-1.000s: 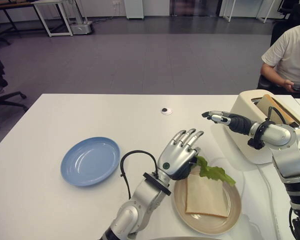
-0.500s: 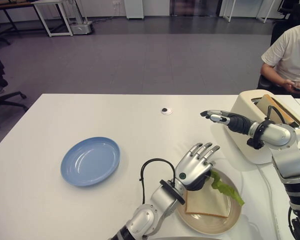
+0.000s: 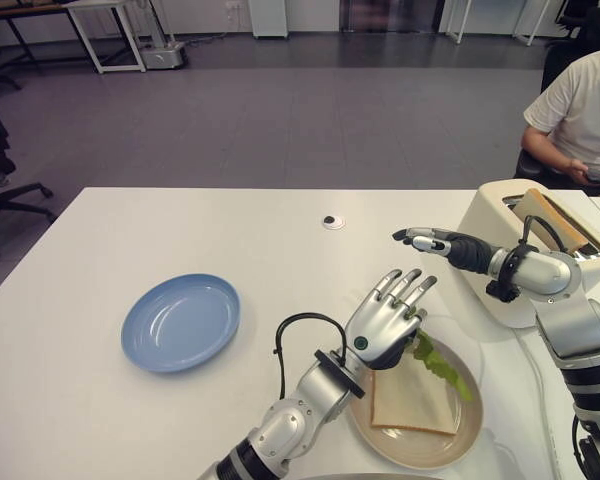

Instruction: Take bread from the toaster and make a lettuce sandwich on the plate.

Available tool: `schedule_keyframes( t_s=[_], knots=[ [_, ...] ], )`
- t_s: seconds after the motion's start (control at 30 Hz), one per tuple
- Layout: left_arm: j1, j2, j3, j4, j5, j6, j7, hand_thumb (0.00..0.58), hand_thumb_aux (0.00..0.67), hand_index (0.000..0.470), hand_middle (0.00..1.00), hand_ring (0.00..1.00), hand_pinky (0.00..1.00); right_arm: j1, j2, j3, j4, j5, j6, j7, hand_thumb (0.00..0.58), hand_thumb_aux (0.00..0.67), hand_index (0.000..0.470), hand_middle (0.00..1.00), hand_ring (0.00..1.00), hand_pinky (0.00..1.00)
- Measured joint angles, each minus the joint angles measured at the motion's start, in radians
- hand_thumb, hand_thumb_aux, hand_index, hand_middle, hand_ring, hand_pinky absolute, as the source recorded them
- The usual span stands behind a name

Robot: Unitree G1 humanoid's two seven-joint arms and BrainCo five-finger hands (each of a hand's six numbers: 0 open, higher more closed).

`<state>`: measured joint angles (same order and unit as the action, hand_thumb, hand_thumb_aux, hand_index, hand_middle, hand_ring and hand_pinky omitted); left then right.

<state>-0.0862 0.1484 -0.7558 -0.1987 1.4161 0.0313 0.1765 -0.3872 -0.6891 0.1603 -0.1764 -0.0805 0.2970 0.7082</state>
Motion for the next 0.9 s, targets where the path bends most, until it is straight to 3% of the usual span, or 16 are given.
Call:
schedule_keyframes(
  t_s=[0.3,0.33,0.37,0.4,0.43,0.47,0.5,0.53,0.6,0.63,0.67,0.9],
  knots=[
    [-0.033,0.041,-0.066,0.057,0.091,-0.032,-0.047,0.580,0.670,0.470,0.00,0.00,0.00,0.000,0.011,0.005,0.000,-0.007,-0.002,-0.001,0.000,0.000,0.000,0.00,0.00,0.00],
    [-0.033,0.050,-0.066,0.056,0.083,-0.040,-0.056,0.579,0.649,0.455,0.00,0.00,0.00,0.000,0.011,0.005,0.000,-0.008,-0.002,-0.003,0.000,0.000,0.000,0.00,0.00,0.00],
    [-0.035,0.064,-0.066,0.054,0.075,-0.053,-0.072,0.568,0.575,0.404,0.00,0.00,0.00,0.000,0.012,0.005,-0.002,-0.010,-0.001,-0.005,0.000,0.000,0.000,0.00,0.00,0.00],
    [-0.038,0.071,-0.066,0.054,0.070,-0.067,-0.090,0.565,0.562,0.394,0.00,0.00,0.00,0.000,0.014,0.005,-0.007,-0.013,-0.001,-0.006,0.000,0.000,0.000,0.00,0.00,0.00],
    [-0.042,0.080,-0.067,0.051,0.058,-0.079,-0.117,0.580,0.654,0.459,0.00,0.00,0.00,0.000,0.016,0.005,-0.011,-0.014,-0.001,-0.007,0.000,0.000,0.000,0.00,0.00,0.00],
    [-0.043,0.097,-0.066,0.044,0.053,-0.092,-0.142,0.579,0.649,0.455,0.00,0.00,0.00,0.000,0.018,0.005,-0.013,-0.015,0.000,-0.009,0.000,0.000,0.000,0.00,0.00,0.00],
    [-0.042,0.110,-0.064,0.034,0.045,-0.100,-0.167,0.578,0.631,0.442,0.00,0.00,0.00,0.000,0.019,0.005,-0.015,-0.015,0.001,-0.011,0.000,0.000,0.000,0.00,0.00,0.00],
    [-0.041,0.122,-0.059,0.021,0.034,-0.107,-0.189,0.564,0.560,0.393,0.00,0.00,0.00,0.000,0.019,0.004,-0.016,-0.015,0.001,-0.012,0.000,0.000,0.000,0.00,0.00,0.00],
    [-0.037,0.169,-0.049,-0.034,0.003,-0.139,-0.237,0.438,0.339,0.238,0.00,0.00,0.00,0.001,0.021,-0.001,-0.021,-0.016,0.008,-0.017,0.000,0.000,0.000,0.00,0.00,0.00],
    [-0.035,0.184,-0.045,-0.047,-0.008,-0.152,-0.252,0.325,0.226,0.159,0.00,0.00,0.00,0.002,0.021,-0.002,-0.024,-0.016,0.010,-0.022,0.000,0.000,0.000,0.00,0.00,0.00],
    [-0.033,0.191,-0.041,-0.053,-0.018,-0.158,-0.263,0.000,0.000,0.000,0.00,0.00,0.00,0.005,0.021,-0.003,-0.029,-0.016,0.012,-0.024,0.000,0.000,0.000,0.00,0.00,0.00],
    [-0.028,0.195,-0.017,-0.076,-0.036,-0.166,-0.321,0.000,0.000,0.000,0.00,0.00,0.00,0.013,0.025,-0.003,-0.038,-0.016,0.014,-0.025,0.000,0.000,0.000,0.00,0.00,0.00]
  ],
)
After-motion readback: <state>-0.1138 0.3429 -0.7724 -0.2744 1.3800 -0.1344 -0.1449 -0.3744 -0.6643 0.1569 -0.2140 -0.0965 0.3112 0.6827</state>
